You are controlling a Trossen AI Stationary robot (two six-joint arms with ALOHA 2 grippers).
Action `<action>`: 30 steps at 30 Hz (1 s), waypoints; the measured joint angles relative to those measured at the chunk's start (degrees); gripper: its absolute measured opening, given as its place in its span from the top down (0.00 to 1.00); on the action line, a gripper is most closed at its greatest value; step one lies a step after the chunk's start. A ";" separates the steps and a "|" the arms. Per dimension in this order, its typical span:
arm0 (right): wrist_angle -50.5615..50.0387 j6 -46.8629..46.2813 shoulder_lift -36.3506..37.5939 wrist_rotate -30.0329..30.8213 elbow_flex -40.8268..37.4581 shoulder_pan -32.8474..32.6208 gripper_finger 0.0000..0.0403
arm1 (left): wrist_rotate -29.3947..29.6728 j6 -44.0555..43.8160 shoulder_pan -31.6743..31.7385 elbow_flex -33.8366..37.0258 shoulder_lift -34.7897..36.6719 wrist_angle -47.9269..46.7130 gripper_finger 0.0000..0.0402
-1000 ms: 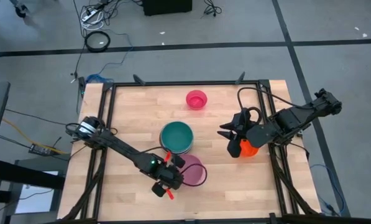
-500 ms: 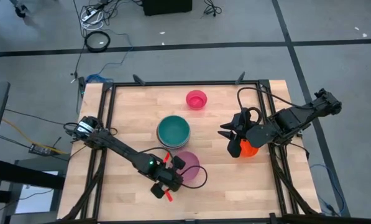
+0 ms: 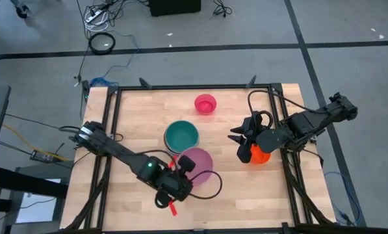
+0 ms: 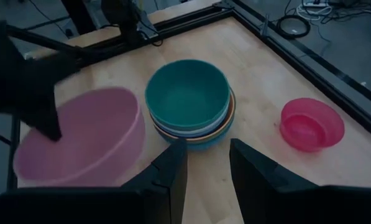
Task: Nest bowls inside each other
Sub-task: Stack the pink bowl on top of the green bowl
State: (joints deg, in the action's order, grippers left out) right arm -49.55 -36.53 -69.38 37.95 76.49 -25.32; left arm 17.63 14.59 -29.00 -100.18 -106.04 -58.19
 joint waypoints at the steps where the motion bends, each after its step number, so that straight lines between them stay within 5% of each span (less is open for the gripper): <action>1: 0.05 0.15 0.00 0.02 0.02 0.00 0.73 | 0.83 -0.07 0.33 -1.07 0.00 -1.81 0.99; 11: 0.06 0.19 0.00 0.01 0.00 0.00 0.74 | 2.29 -0.44 9.17 -2.49 0.09 -17.01 0.99; 19: 0.01 0.17 0.00 -0.07 0.00 -0.07 0.74 | 1.30 2.85 15.54 -2.31 2.53 -17.44 0.99; 30: -0.21 0.17 0.00 -0.63 0.00 -0.09 0.74 | -7.73 2.49 19.79 1.75 4.50 -14.87 0.99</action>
State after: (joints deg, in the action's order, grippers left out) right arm -49.76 -36.36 -69.38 37.32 76.49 -25.41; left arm 9.90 17.09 -9.21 -98.43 -101.54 -73.07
